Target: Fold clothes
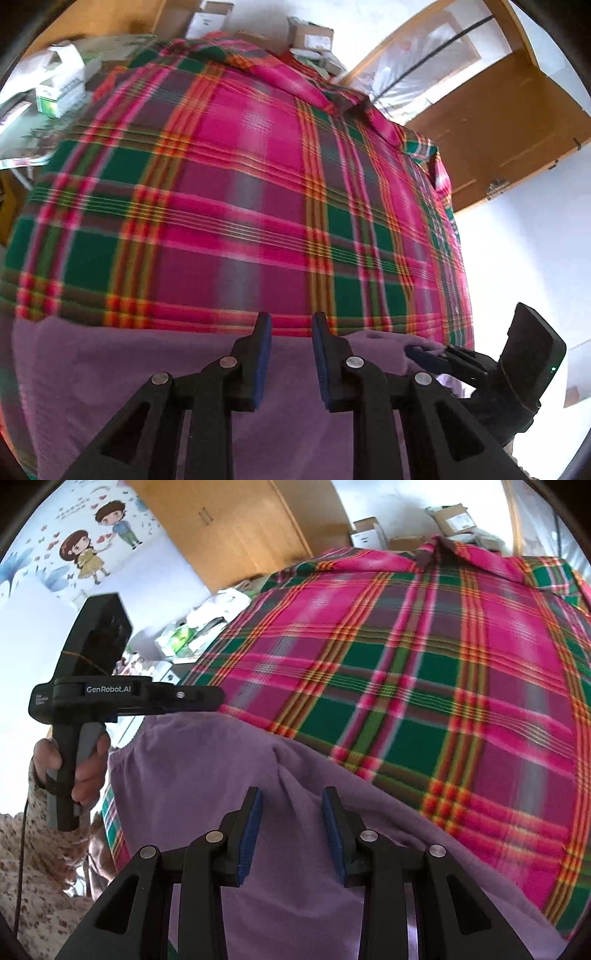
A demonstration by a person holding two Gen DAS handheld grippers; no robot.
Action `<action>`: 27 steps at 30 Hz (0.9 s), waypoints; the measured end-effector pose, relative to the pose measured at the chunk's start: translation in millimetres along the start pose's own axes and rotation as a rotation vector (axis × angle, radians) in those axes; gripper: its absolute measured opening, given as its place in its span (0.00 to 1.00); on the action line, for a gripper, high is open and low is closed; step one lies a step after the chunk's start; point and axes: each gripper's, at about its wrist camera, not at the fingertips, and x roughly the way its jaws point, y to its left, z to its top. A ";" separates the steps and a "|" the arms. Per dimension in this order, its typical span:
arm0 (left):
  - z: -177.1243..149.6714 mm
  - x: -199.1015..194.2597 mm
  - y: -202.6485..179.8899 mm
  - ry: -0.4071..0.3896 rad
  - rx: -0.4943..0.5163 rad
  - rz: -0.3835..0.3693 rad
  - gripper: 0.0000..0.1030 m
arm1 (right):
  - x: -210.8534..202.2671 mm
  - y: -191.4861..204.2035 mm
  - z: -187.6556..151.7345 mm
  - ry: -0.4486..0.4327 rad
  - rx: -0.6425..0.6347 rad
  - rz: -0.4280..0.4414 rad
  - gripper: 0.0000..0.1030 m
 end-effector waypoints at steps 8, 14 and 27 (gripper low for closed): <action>-2.4 3.4 -15.9 0.008 0.015 -0.043 0.21 | -5.3 19.4 -7.4 -0.047 -0.063 -0.040 0.10; -8.5 6.2 -29.9 0.018 0.039 -0.088 0.21 | -10.0 28.8 -17.5 -0.049 -0.073 -0.006 0.10; -21.6 22.7 -24.2 0.064 0.014 -0.072 0.21 | 1.4 29.0 -33.7 0.011 -0.032 0.057 0.17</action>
